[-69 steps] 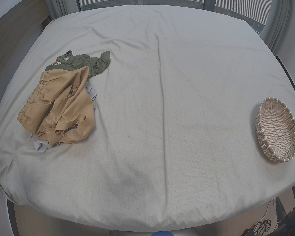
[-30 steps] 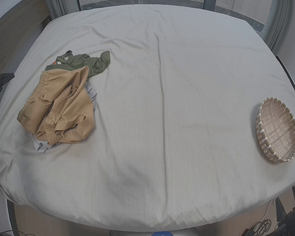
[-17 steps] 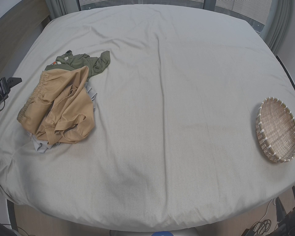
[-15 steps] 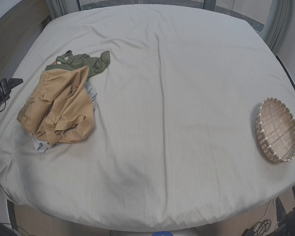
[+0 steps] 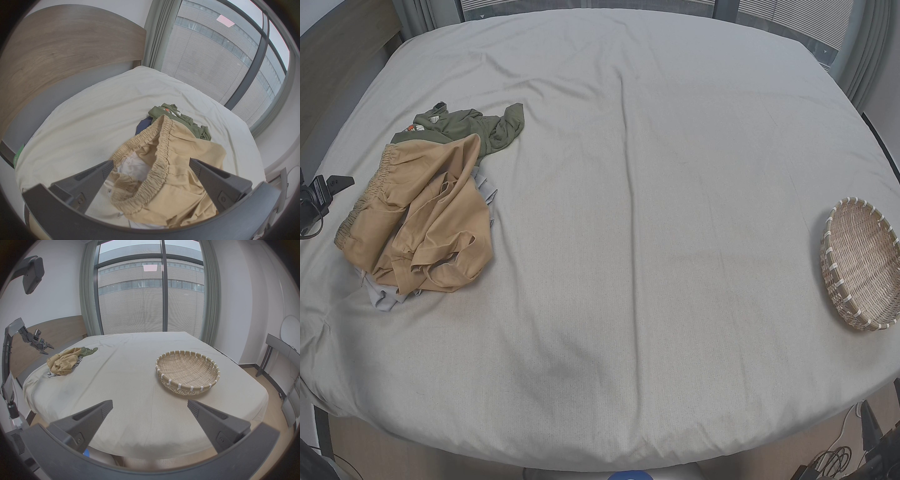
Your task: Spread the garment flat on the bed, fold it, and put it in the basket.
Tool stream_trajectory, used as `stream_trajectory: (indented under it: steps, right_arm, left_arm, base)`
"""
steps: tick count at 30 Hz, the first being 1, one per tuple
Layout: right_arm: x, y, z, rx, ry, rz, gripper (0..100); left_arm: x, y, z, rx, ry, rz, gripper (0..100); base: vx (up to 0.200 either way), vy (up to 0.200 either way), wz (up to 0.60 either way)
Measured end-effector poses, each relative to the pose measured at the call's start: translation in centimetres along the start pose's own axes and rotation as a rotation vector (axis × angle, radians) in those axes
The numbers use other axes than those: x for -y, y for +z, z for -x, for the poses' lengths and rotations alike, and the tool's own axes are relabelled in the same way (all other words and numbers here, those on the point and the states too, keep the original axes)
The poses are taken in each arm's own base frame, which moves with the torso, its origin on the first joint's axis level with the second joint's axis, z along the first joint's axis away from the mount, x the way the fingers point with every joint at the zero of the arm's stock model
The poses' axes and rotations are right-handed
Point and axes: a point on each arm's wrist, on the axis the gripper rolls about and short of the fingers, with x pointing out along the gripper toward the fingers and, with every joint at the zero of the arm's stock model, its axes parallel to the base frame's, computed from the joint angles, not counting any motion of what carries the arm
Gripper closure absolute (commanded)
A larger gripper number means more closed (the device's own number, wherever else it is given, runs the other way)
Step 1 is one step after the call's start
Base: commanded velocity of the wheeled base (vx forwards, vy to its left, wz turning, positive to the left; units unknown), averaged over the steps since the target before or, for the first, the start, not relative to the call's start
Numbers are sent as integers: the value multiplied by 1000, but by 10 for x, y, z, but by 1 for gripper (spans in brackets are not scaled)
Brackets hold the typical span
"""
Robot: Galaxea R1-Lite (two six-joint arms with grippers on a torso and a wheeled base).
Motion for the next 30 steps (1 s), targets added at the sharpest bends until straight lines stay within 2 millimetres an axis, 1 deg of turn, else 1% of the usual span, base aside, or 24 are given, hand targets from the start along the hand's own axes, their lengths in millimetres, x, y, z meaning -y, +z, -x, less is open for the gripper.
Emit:
stream_trajectory:
  steps: [5, 11, 17, 18, 23, 30]
  right_arm:
    - [0, 0, 0, 0, 0, 1, 0]
    - [0, 0, 0, 0, 1, 1, 0]
    - [0, 0, 0, 0, 0, 0, 0]
    - [0, 0, 0, 0, 0, 0, 0]
    - [0, 0, 0, 0, -2, 0, 0]
    - [0, 0, 0, 0, -3, -1, 0]
  left_arm:
    - [-5, 0, -15, 24, -14, -13, 0]
    - [-2, -6, -32, -2, -37, -12, 0]
    - [2, -6, -41, -17, -57, 3, 0]
    - [3, -6, -42, -18, -63, 14, 100]
    - [10, -12, -46, -53, -85, 64, 100]
    - [10, -24, -52, -101, -93, 83, 100]
  base:
    - [0, 0, 0]
    - [0, 0, 0]
    - [0, 0, 0]
    - [0, 0, 0]
    - [0, 0, 0]
    - [0, 0, 0]
